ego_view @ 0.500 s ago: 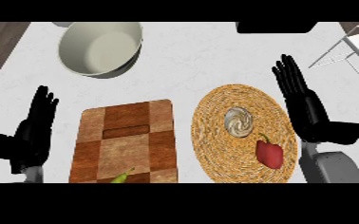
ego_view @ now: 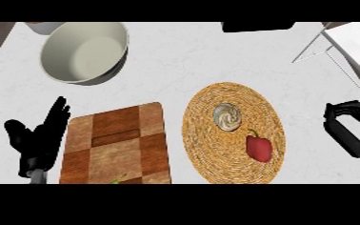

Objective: Pick the cupcake from the placemat and place it in the tiered shelf

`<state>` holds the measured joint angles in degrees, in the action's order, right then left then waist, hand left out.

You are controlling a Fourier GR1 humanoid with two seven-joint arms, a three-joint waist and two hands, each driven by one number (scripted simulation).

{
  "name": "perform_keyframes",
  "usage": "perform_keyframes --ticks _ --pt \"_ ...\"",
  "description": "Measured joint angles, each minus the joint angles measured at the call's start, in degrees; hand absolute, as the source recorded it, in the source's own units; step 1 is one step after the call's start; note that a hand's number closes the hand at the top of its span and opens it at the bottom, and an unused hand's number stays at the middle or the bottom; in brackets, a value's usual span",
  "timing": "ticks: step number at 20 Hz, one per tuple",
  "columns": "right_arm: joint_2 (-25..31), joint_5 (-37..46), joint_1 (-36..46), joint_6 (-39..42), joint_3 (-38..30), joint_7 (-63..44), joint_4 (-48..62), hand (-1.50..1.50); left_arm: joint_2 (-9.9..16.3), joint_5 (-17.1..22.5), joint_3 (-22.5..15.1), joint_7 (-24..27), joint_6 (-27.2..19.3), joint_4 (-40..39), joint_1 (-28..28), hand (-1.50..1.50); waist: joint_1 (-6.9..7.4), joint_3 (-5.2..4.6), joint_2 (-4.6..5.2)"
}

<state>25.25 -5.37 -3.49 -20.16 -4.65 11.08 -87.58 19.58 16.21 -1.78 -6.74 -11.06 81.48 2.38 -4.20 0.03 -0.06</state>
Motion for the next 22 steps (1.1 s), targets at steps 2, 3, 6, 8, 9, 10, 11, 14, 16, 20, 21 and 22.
perform_keyframes --ticks 2,3,6,8,9,10,11,14,16,20,21,22 --pt "-0.9 -0.5 -4.1 -1.6 -1.4 -0.8 -2.5 -1.5 0.1 0.5 -0.4 -1.5 1.4 -0.9 -1.2 0.0 0.73 0.14 -0.17" --pt "-1.7 -0.2 -5.8 -2.2 -1.4 -0.3 -3.7 -1.5 -0.2 0.2 -0.9 -2.6 1.4 -1.3 -2.3 0.0 1.22 0.18 -0.21" --pt "-1.7 -0.5 -12.3 -0.1 -1.7 2.4 -8.1 -1.5 -0.2 0.3 -1.3 -4.7 2.6 -2.2 -3.9 0.0 2.06 0.27 -0.32" --pt "-1.4 0.5 -15.4 1.3 -0.5 2.9 -11.6 -1.5 -0.1 0.5 -1.3 -5.5 3.1 -2.0 -4.1 0.0 2.51 0.27 -0.36" --pt "-0.9 1.1 -16.6 1.8 0.3 2.0 -13.6 -1.5 -0.3 0.3 -1.2 -5.1 3.2 -2.1 -4.0 0.0 2.72 0.28 -0.37" --pt "-0.1 1.2 -17.9 3.0 0.6 1.2 -15.5 -1.5 -0.1 0.6 -1.0 -5.0 3.9 -2.4 -4.1 0.0 2.85 0.28 -0.38" --pt "0.6 1.4 -19.6 4.0 1.2 0.4 -18.1 -1.5 -0.1 0.7 -0.9 -5.3 4.1 -2.6 -4.3 0.0 2.85 0.27 -0.39" --pt "2.4 3.1 -22.8 5.3 3.3 -4.9 -25.7 -1.5 -0.6 0.2 -1.2 -5.5 4.3 -2.7 -4.7 0.0 3.16 0.31 -0.45" --pt "4.7 4.3 -24.7 6.4 3.9 -10.1 -31.4 -1.5 -0.8 0.4 -1.1 -5.4 4.6 -2.7 -4.6 0.0 3.24 0.26 -0.43" --pt "7.6 9.7 -25.8 6.2 6.9 -23.0 -40.6 -1.5 -1.5 -0.3 -1.6 -6.4 4.3 -2.5 -5.4 0.0 3.72 0.23 -0.32" --pt "8.1 11.0 -24.6 6.0 7.5 -26.9 -42.0 -1.5 -1.2 -0.1 -1.4 -6.9 4.6 -2.3 -5.4 0.0 4.02 0.21 -0.26" --pt "8.4 12.6 -23.8 5.7 8.3 -30.7 -43.3 -1.5 -1.0 0.0 -1.3 -6.8 5.0 -2.6 -5.6 0.0 4.21 0.2 -0.21"
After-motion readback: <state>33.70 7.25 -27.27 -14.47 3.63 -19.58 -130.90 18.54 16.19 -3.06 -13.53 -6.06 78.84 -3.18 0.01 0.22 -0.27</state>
